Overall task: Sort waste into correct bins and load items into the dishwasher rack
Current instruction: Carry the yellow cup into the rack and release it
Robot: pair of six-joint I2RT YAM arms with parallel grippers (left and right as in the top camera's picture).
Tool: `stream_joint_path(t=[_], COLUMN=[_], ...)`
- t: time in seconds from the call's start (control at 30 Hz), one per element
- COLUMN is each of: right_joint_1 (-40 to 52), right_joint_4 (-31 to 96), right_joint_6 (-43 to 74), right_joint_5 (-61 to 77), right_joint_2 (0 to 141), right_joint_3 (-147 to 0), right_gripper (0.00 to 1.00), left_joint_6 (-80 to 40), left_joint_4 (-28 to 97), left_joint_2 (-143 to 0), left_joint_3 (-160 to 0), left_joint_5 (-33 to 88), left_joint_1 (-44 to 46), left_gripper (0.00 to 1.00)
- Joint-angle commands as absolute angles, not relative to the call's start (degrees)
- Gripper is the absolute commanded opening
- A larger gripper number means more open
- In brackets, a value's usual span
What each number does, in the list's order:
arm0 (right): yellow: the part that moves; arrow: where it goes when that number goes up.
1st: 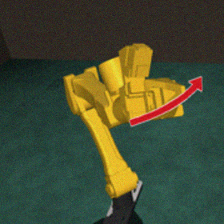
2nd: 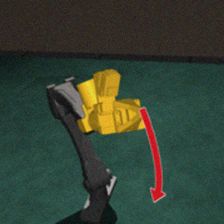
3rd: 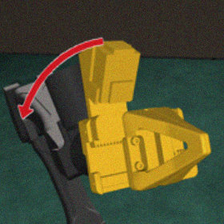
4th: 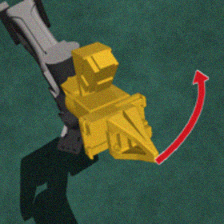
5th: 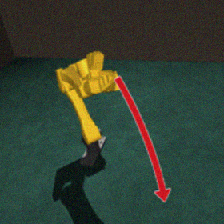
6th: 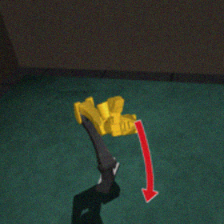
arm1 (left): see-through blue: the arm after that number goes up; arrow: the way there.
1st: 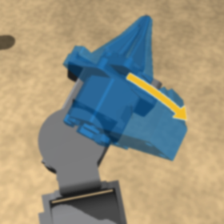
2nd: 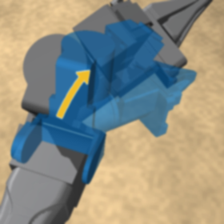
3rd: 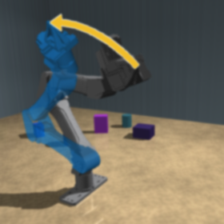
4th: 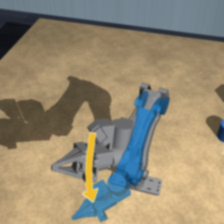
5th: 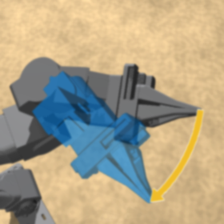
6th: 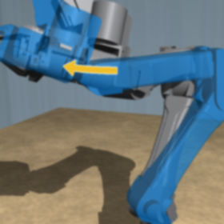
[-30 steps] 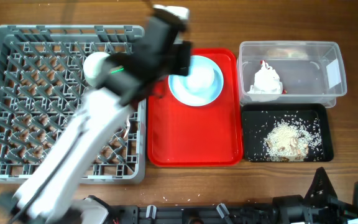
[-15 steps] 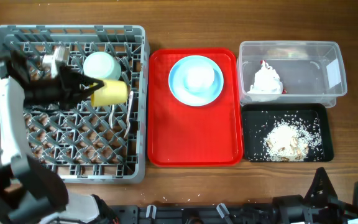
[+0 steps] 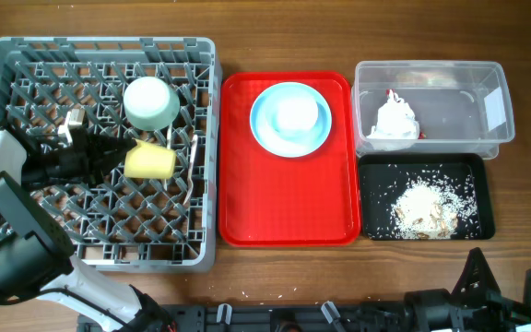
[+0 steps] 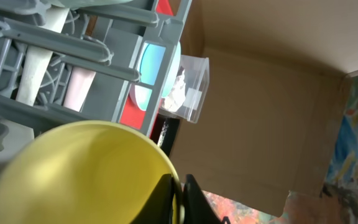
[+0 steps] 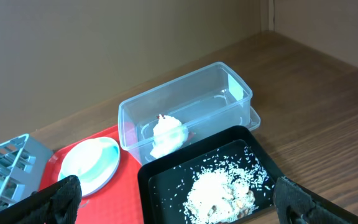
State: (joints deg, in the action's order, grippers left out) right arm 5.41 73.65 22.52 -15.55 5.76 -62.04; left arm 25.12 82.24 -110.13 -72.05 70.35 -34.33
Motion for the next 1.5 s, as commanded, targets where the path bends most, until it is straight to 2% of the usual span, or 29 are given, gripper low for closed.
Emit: stream_joint_path(t=[0.0,0.23,0.47,0.8,0.83,0.87,0.9,1.07,1.23,1.47], right_joint_1=[5.32,5.32,5.32,5.32,5.32,5.32,5.32,5.32,5.32,5.32], right_joint_4=[73.43,73.43,73.43,73.43,73.43,73.43,73.43,73.43,73.43,73.43], right_joint_6=[22.96,22.94,22.96,22.96,22.96,22.94,22.96,22.92,22.94,22.94], right_joint_5=[-16.71,-16.71,-16.71,-16.71,-16.71,-16.71,-16.71,-16.71,-16.71,-16.71], right_joint_2=[5.19,5.19,5.19,5.19,5.19,5.19,5.19,5.19,5.19,5.19], right_joint_3=[-62.15,-62.15,-62.15,-62.15,-62.15,-62.15,-62.15,-62.15,-62.15,-62.15], right_gripper=[1.00,1.00,1.00,1.00,1.00,1.00,1.00,1.00,1.00,1.00], left_joint_6=[26.79,25.93,14.59,11.07,11.03,10.70,9.17,5.45,2.04,2.02], left_joint_4=[81.73,76.58,68.34,69.87,70.11,70.15,70.15,70.24,72.51,69.21], left_joint_2=[-110.65,-110.65,-110.65,-110.65,-110.63,-110.59,-110.45,-107.79,-95.81,-79.33], left_joint_3=[-71.83,-71.83,-71.83,-71.83,-71.83,-71.85,-71.90,-73.03,-76.18,-76.20], left_joint_5=[76.01,77.93,66.22,57.63,57.52,57.52,57.45,57.32,55.24,54.76], left_joint_1=[-34.22,-31.83,-33.63,-38.44,-38.54,-38.54,-38.68,-40.88,-44.16,-38.92], left_gripper=[0.04,0.04,0.04,0.06,0.08,0.96,1.00,1.00,1.00,1.00])
